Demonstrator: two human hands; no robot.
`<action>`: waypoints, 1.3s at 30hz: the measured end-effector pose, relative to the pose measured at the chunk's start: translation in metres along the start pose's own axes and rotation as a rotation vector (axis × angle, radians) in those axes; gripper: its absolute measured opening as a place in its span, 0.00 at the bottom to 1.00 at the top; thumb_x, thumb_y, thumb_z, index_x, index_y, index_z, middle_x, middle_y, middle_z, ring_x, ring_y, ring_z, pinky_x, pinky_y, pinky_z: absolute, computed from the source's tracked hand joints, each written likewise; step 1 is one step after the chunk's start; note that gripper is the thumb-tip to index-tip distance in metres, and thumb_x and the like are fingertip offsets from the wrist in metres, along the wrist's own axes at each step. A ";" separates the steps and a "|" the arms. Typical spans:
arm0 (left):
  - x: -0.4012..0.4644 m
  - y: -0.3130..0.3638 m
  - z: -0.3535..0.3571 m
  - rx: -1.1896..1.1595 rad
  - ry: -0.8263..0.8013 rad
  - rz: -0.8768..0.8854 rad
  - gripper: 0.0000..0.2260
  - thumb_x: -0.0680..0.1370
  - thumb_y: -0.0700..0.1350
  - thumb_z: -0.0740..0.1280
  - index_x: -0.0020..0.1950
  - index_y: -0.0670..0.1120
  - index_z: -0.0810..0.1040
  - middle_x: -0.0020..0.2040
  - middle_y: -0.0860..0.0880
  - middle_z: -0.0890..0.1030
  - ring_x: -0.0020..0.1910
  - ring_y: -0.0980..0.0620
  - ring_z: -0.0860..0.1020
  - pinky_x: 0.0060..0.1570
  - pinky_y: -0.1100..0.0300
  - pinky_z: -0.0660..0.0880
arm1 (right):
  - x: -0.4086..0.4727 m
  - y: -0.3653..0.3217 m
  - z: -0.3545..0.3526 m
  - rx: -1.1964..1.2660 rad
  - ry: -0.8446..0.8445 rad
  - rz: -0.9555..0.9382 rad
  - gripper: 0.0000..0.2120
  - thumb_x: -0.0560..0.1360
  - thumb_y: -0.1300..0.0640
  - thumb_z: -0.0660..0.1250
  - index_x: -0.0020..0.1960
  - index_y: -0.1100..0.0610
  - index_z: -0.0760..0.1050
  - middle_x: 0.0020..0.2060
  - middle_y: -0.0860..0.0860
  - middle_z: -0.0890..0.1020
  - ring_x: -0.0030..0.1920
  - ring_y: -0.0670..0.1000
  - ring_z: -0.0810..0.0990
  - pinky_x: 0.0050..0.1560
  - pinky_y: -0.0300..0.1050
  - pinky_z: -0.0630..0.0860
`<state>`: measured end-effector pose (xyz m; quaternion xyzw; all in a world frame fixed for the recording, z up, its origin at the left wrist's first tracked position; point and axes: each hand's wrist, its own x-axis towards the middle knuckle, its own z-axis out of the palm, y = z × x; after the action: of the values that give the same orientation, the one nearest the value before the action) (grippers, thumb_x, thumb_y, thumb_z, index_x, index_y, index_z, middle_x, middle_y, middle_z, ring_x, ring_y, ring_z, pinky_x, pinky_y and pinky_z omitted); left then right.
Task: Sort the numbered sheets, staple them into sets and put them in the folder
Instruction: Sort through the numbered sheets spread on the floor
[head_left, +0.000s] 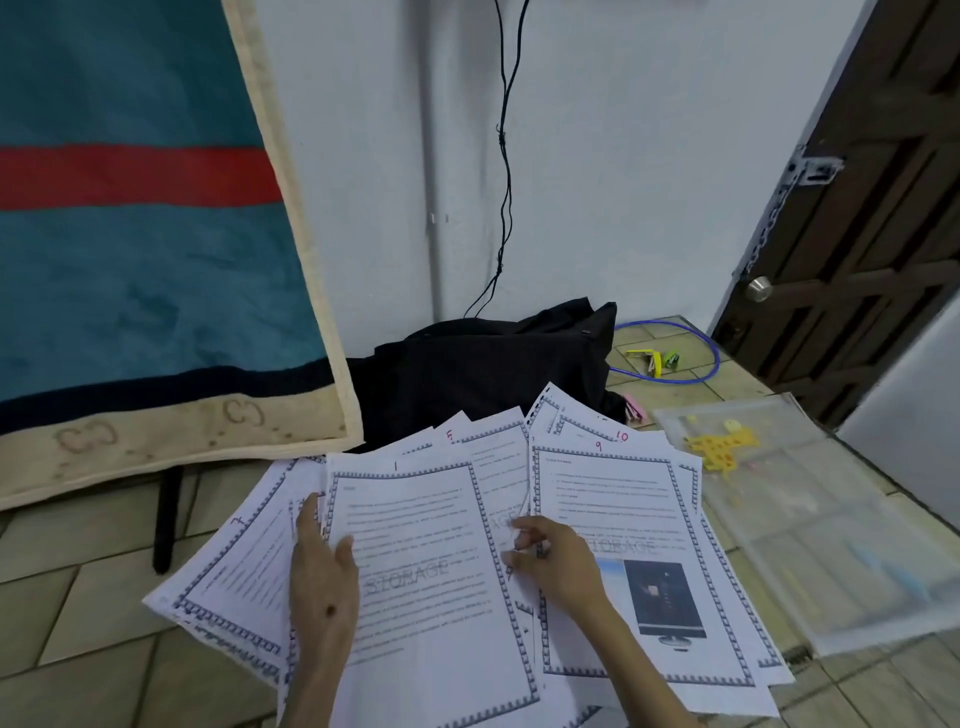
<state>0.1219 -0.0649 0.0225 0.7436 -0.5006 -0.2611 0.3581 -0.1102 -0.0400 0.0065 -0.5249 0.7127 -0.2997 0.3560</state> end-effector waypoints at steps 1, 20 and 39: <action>0.001 -0.003 -0.002 -0.013 -0.007 -0.015 0.27 0.79 0.39 0.61 0.76 0.49 0.54 0.69 0.37 0.69 0.65 0.35 0.70 0.59 0.41 0.70 | 0.000 -0.001 0.000 -0.046 -0.010 0.011 0.15 0.71 0.53 0.72 0.57 0.48 0.77 0.42 0.42 0.79 0.44 0.43 0.77 0.43 0.34 0.72; 0.028 0.087 -0.045 -0.344 -0.407 0.062 0.11 0.77 0.41 0.65 0.60 0.42 0.77 0.53 0.42 0.81 0.49 0.42 0.80 0.53 0.49 0.75 | -0.011 -0.017 -0.032 0.344 -0.242 0.044 0.20 0.76 0.47 0.66 0.32 0.53 0.61 0.26 0.46 0.62 0.27 0.45 0.63 0.32 0.40 0.59; -0.043 0.130 0.152 0.383 -0.384 0.081 0.33 0.70 0.52 0.73 0.70 0.42 0.64 0.65 0.42 0.72 0.62 0.42 0.73 0.55 0.50 0.72 | 0.008 0.136 -0.246 -0.429 0.450 0.405 0.17 0.77 0.57 0.62 0.65 0.56 0.70 0.58 0.61 0.78 0.60 0.60 0.75 0.58 0.52 0.70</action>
<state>-0.0796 -0.0977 0.0351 0.7142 -0.6288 -0.2832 0.1196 -0.3867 0.0025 0.0356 -0.3570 0.9092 -0.1748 0.1244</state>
